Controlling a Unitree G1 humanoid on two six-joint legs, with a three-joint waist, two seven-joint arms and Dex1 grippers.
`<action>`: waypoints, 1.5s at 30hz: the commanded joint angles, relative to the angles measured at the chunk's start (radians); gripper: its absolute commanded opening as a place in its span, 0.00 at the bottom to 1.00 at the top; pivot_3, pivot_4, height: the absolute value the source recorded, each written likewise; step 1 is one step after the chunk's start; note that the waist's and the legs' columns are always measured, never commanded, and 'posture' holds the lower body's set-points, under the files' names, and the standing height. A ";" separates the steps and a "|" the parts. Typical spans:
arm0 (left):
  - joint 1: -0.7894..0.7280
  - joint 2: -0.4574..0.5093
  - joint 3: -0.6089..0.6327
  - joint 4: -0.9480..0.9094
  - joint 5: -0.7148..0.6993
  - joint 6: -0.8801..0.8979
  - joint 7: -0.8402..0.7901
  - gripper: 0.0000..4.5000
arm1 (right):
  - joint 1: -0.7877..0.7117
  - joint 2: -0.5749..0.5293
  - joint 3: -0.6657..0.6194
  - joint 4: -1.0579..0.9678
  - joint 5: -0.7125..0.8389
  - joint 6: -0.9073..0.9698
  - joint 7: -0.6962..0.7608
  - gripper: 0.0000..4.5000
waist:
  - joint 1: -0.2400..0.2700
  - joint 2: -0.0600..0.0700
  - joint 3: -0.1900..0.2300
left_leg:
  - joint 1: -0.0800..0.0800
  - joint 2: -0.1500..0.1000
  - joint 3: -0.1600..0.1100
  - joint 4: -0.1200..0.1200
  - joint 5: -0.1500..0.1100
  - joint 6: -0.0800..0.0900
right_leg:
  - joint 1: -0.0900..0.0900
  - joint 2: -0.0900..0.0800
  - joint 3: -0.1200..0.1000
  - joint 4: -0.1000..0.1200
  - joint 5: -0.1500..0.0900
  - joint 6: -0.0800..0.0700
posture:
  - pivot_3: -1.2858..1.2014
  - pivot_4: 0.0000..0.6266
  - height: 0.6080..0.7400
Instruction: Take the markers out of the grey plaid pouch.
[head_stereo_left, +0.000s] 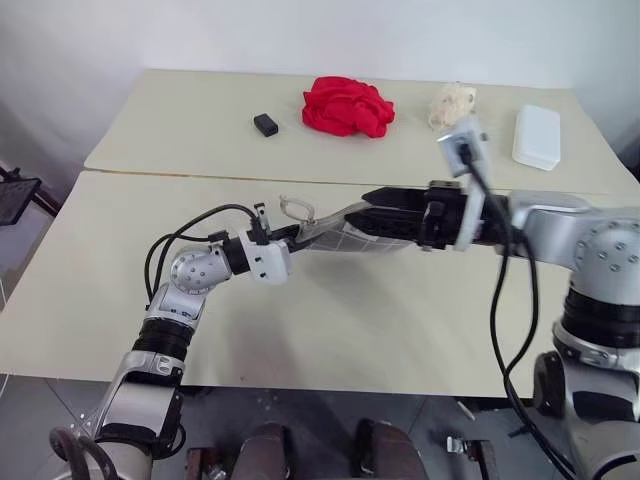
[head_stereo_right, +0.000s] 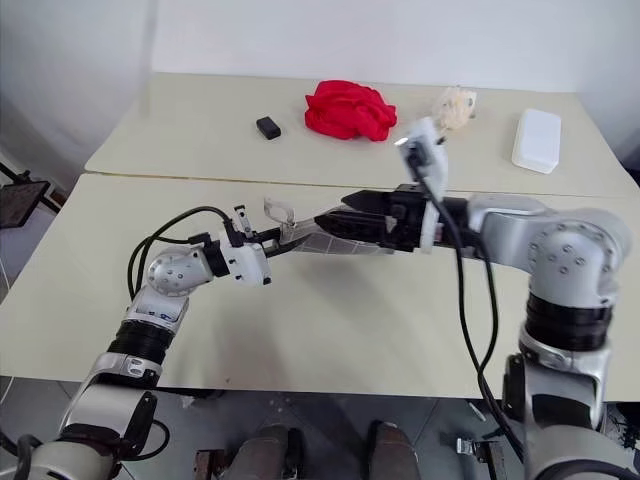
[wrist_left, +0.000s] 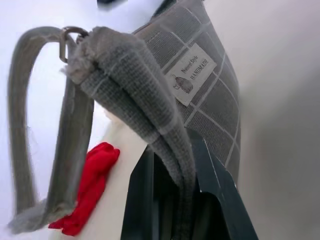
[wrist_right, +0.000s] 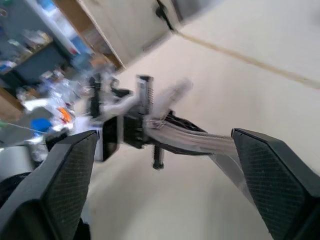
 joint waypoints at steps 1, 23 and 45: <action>-0.018 0.007 -0.053 0.020 0.061 -0.042 0.049 0.00 | -0.048 0.047 0.041 -0.007 -0.007 0.016 -0.033 1.00 | 0.000 0.000 0.000 | -0.002 0.000 0.000 0.001 0.000 0.000 | -0.002 0.000 0.000 0.001 0.000 0.000 | 0.52 0.24 1.00; -0.024 0.048 -0.118 0.012 0.084 -0.021 0.153 0.00 | -0.064 0.099 0.151 0.023 -0.173 0.016 0.007 0.44 | -0.018 0.000 0.000 | -0.010 0.000 -0.001 0.006 0.000 0.000 | -0.010 0.000 0.000 0.006 0.000 0.000 | 0.52 0.24 1.00; 0.177 0.095 -0.043 -0.387 -0.798 0.756 -0.382 0.00 | 0.018 0.061 -0.113 0.045 -0.161 -0.266 0.113 0.01 | -0.031 0.000 0.000 | -0.010 0.001 -0.001 0.007 0.000 0.000 | -0.011 0.000 0.001 0.009 0.000 0.000 | 0.52 0.24 1.00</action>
